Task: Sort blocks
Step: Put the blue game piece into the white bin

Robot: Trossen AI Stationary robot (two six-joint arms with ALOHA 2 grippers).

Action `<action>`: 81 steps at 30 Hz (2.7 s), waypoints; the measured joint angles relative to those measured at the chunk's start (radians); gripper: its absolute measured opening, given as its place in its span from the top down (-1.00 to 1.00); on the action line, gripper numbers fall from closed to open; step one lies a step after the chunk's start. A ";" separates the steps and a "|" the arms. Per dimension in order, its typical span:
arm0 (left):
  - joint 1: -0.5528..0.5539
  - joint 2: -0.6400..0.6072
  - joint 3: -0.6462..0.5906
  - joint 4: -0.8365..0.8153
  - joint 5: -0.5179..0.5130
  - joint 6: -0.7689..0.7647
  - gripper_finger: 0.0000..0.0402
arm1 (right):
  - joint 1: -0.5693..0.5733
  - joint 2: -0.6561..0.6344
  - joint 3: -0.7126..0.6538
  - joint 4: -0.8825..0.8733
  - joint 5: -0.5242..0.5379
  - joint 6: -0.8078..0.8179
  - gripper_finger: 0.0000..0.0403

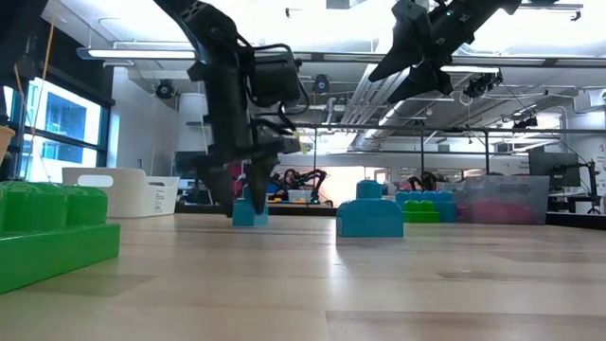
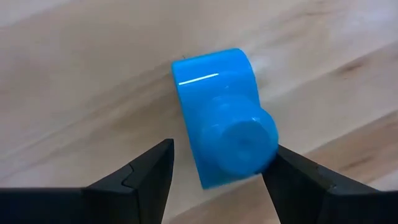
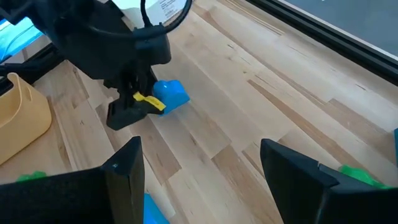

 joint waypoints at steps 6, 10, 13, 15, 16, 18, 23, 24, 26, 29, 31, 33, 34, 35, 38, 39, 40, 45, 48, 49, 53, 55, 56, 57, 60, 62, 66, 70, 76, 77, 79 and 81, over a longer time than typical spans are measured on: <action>0.000 0.025 0.000 -0.002 -0.021 0.079 -0.11 | 0.000 0.000 0.000 0.000 0.000 0.000 -0.11; 0.002 0.026 0.000 0.021 -0.023 0.114 -0.10 | 0.000 0.000 0.000 0.000 0.000 0.000 -0.11; 0.002 0.026 0.000 0.049 -0.024 0.139 -0.06 | 0.000 0.000 0.000 0.001 0.000 0.003 -0.11; 0.003 0.026 0.000 0.064 -0.023 0.159 -0.02 | 0.000 0.000 0.000 0.001 0.000 0.008 -0.11; 0.003 0.026 0.000 0.069 -0.023 0.167 0.02 | 0.000 0.000 0.000 0.001 0.000 0.008 -0.11; 0.003 0.026 0.000 0.070 -0.023 0.179 0.15 | 0.001 0.000 0.000 0.001 0.000 0.008 -0.11; 0.005 0.022 0.000 0.073 -0.018 0.213 0.46 | 0.002 0.000 0.000 0.001 0.016 0.030 -0.11; 0.006 0.018 0.000 0.071 -0.007 0.228 0.46 | 0.002 0.000 0.000 0.001 0.022 0.038 -0.11; 0.007 -0.002 0.000 0.054 0.002 0.256 0.46 | 0.002 0.000 0.000 0.001 0.025 0.049 -0.11; 0.018 -0.082 0.000 -0.050 -0.018 0.272 0.46 | 0.002 0.000 -0.001 0.001 0.025 0.046 -0.11; 0.028 -0.155 0.000 -0.168 -0.113 0.272 0.46 | 0.002 0.000 -0.001 0.001 0.025 0.045 -0.11; 0.043 -0.238 0.000 -0.296 -0.257 0.250 0.46 | 0.002 0.000 -0.001 0.002 0.025 0.044 -0.11; 0.054 -0.285 0.000 -0.352 -0.324 0.231 0.46 | 0.002 0.000 -0.001 0.001 0.025 0.044 -0.11; 0.068 -0.331 0.000 -0.412 -0.387 0.209 0.46 | 0.002 0.000 -0.001 0.001 0.025 0.044 -0.11; 0.134 -0.459 -0.023 -0.520 -0.509 0.142 0.46 | 0.002 0.000 -0.001 0.002 0.025 0.043 -0.11; 0.167 -0.497 -0.044 -0.532 -0.524 0.133 0.46 | 0.002 0.000 -0.001 0.002 0.026 0.042 -0.11; 0.201 -0.534 -0.068 -0.536 -0.525 0.129 0.46 | 0.002 0.000 -0.001 0.002 0.026 0.042 -0.11; 0.373 -0.661 -0.216 -0.531 -0.443 0.120 0.46 | 0.002 0.000 -0.001 0.001 0.026 0.045 -0.11; 0.434 -0.686 -0.279 -0.506 -0.379 0.115 0.42 | 0.002 0.000 -0.001 0.002 0.030 0.048 -0.11; 0.447 -0.687 -0.292 -0.493 -0.369 0.115 0.41 | 0.002 0.000 -0.001 0.002 0.038 0.046 -0.11; 0.466 -0.685 -0.315 -0.446 -0.356 0.152 0.30 | 0.002 0.000 -0.001 0.002 0.059 0.045 -0.11; 0.470 -0.685 -0.314 -0.428 -0.364 0.176 0.24 | 0.002 0.000 -0.001 0.002 0.060 0.045 -0.11; 0.472 -0.685 -0.311 -0.422 -0.368 0.193 0.21 | 0.002 0.000 -0.001 0.002 0.060 0.045 -0.11; 0.472 -0.685 -0.305 -0.416 -0.369 0.201 0.18 | 0.002 0.000 -0.001 0.001 0.060 0.045 -0.11; 0.472 -0.686 -0.291 -0.402 -0.375 0.234 0.10 | 0.002 0.000 -0.001 0.002 0.060 0.049 -0.11; 0.472 -0.685 -0.286 -0.393 -0.376 0.251 0.04 | 0.002 0.000 -0.001 0.002 0.060 0.049 -0.11; 0.472 -0.685 -0.285 -0.380 -0.323 0.252 -0.03 | 0.002 0.000 -0.001 0.002 0.060 0.049 -0.11; 0.419 -0.685 -0.285 -0.193 -0.088 0.284 -0.05 | 0.002 0.000 -0.001 0.001 0.060 0.049 -0.11; 0.187 -0.644 -0.285 0.173 0.041 0.274 -0.05 | 0.002 -0.007 -0.002 0.053 0.042 0.069 -0.11; 0.142 -0.621 -0.285 0.223 0.044 0.284 -0.05 | 0.002 -0.012 -0.002 0.078 0.024 0.068 -0.11; 0.055 -0.567 -0.285 0.318 0.057 0.348 -0.05 | 0.002 -0.028 0.000 0.123 0.002 0.060 -0.11; -0.019 -0.503 -0.285 0.417 0.104 0.452 -0.05 | 0.002 -0.049 0.000 0.159 -0.010 0.044 -0.11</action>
